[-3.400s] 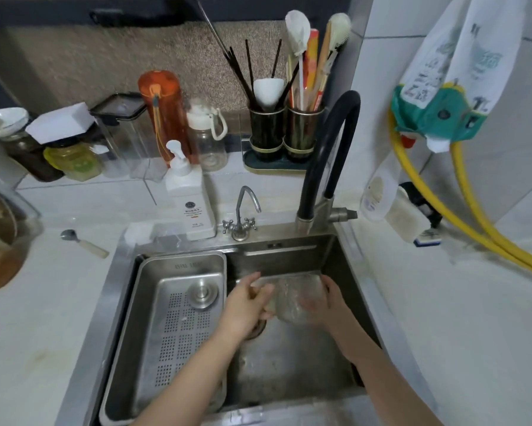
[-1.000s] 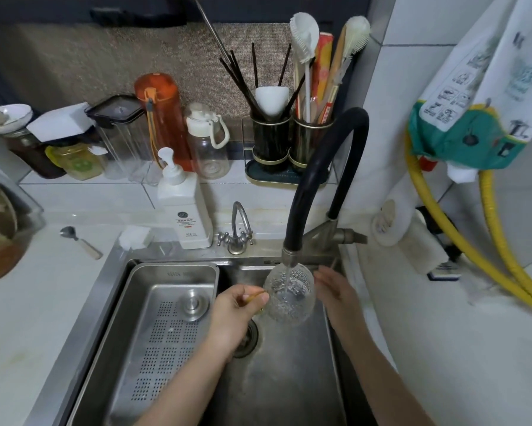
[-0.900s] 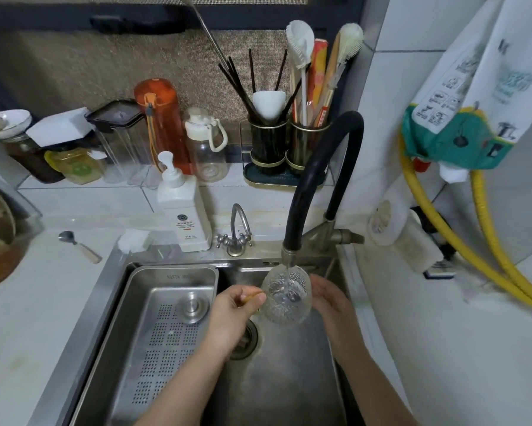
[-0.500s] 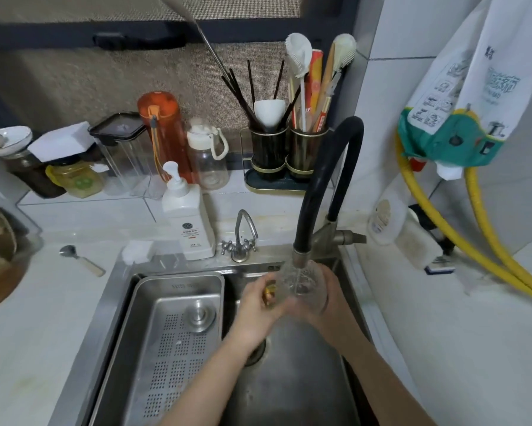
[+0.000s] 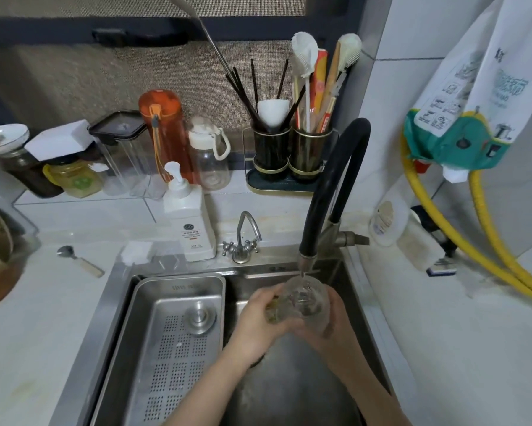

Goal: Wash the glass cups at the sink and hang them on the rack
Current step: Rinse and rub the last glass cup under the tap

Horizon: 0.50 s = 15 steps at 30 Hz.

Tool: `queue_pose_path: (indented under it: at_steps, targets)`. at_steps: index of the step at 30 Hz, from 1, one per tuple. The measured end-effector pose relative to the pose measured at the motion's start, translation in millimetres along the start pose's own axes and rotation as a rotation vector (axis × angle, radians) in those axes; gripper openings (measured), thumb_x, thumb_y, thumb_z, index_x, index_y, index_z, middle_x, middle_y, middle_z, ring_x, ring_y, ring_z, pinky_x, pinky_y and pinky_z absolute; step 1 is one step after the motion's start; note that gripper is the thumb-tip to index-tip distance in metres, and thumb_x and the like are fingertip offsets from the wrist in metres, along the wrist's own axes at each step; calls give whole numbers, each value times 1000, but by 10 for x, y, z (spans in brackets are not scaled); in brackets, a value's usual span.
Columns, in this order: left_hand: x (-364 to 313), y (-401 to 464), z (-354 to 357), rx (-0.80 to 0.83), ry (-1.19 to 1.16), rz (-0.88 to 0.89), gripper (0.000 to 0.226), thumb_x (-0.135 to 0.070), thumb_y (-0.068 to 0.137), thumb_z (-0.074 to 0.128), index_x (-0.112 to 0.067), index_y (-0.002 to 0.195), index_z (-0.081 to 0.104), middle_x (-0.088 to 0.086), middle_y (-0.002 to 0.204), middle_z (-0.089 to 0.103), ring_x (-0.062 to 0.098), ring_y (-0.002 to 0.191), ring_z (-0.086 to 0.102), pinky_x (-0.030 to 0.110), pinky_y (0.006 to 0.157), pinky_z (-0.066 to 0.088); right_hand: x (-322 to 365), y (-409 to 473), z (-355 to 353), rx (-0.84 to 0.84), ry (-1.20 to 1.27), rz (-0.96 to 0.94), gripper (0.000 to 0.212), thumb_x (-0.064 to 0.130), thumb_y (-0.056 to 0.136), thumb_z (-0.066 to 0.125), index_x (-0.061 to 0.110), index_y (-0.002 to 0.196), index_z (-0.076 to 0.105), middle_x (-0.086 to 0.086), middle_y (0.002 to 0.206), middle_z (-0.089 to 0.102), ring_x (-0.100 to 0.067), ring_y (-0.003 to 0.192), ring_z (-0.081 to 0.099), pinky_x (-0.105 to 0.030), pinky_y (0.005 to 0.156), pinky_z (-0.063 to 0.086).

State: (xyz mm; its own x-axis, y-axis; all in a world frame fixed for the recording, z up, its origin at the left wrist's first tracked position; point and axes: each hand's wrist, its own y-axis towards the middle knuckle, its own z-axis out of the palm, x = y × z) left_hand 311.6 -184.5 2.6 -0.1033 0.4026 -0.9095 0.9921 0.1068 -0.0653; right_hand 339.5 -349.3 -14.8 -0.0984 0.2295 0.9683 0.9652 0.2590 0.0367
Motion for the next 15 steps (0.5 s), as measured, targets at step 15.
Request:
queue_pose_path:
  at_steps: [15]
  targets:
    - [-9, 41, -115, -52, -82, -35, 68, -35, 67, 83, -35, 127, 49, -11, 122, 51, 3, 115, 49, 14, 96, 41, 96, 57, 154, -13, 18, 42, 65, 21, 69, 85, 28, 125, 51, 10, 115, 64, -8, 108, 62, -35, 90, 55]
